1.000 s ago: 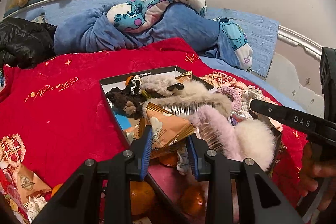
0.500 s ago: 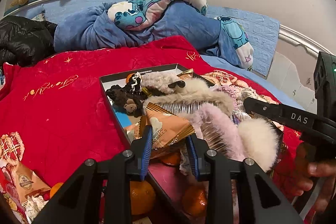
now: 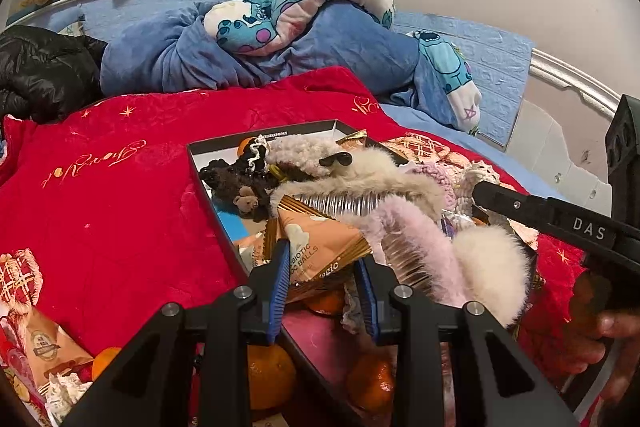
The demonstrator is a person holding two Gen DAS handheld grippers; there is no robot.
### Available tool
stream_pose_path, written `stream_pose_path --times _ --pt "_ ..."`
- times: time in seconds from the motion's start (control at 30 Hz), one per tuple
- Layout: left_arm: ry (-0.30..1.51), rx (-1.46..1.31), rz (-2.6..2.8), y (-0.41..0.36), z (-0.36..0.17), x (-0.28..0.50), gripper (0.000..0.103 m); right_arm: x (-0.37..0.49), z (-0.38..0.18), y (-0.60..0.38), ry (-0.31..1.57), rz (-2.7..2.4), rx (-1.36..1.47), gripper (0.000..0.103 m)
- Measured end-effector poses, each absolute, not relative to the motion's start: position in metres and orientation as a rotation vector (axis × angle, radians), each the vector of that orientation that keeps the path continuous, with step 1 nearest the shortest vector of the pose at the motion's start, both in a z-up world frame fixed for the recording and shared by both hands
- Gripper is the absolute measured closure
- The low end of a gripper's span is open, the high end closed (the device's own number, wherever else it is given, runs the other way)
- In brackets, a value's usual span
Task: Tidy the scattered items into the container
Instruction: 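Lower the packet into the tray with the left tool while the right tool lowers the scrunchie, then open the left tool releasing the packet while the right tool opens releasing the scrunchie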
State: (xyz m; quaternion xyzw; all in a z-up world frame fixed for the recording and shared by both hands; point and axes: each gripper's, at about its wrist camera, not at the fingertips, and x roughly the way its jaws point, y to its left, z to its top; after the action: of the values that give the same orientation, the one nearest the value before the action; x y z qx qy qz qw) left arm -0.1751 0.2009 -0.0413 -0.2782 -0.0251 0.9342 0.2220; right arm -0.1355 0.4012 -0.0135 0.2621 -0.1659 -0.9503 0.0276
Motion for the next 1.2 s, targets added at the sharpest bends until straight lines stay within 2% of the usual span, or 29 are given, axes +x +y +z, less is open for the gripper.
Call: stream_pose_path --times 0.37,0.43,0.47,0.5,0.53,0.6,0.63,0.67,0.7,0.73,0.83,0.93,1.2 --pt "-0.085 -0.776 2.585 0.199 -0.041 -0.175 0.07 -0.134 -0.013 0.4 -0.501 -2.9 0.811 0.085" --pt "-0.079 -0.782 2.59 0.199 -0.041 -0.175 0.066 -0.132 -0.012 0.401 -0.492 -2.899 0.806 0.082" --pt "-0.068 -0.787 2.592 0.2 -0.041 -0.175 0.061 -0.132 -0.012 0.401 -0.498 -2.897 0.806 0.074" --pt "-0.063 -0.789 2.591 0.201 -0.041 -0.175 0.05 -0.131 -0.012 0.403 -0.514 -2.894 0.804 0.069" --pt "-0.059 -0.787 2.589 0.201 -0.041 -0.175 0.043 -0.13 -0.012 0.404 -0.532 -2.892 0.798 0.057" --pt "-0.055 -0.789 2.61 0.2 -0.04 -0.175 0.015 -0.128 -0.011 0.405 -0.548 -2.889 0.777 0.053" --pt "-0.064 -0.783 2.61 0.199 -0.04 -0.174 0.01 -0.127 -0.01 0.405 -0.546 -2.889 0.768 0.042" --pt "-0.087 -0.773 2.597 0.196 -0.039 -0.174 0.003 -0.125 -0.009 0.405 -0.549 -2.888 0.753 0.026" --pt "-0.11 -0.765 2.579 0.194 -0.038 -0.174 0.0 -0.123 -0.008 0.406 -0.556 -2.89 0.736 0.019" --pt "-0.129 -0.753 2.567 0.191 -0.038 -0.174 0.0 -0.121 -0.007 0.407 -0.572 -2.893 0.715 0.01" --pt "-0.157 -0.739 2.579 0.186 -0.036 -0.174 0.0 -0.116 -0.003 0.413 -0.642 -2.881 0.672 0.0" --pt "-0.172 -0.718 2.593 0.182 -0.034 -0.174 0.0 -0.111 -0.003 0.419 -0.698 -2.887 0.663 0.0" --pt "-0.178 -0.683 2.613 0.177 -0.03 -0.171 0.0 -0.106 -0.005 0.423 -0.665 -2.928 0.699 0.0"
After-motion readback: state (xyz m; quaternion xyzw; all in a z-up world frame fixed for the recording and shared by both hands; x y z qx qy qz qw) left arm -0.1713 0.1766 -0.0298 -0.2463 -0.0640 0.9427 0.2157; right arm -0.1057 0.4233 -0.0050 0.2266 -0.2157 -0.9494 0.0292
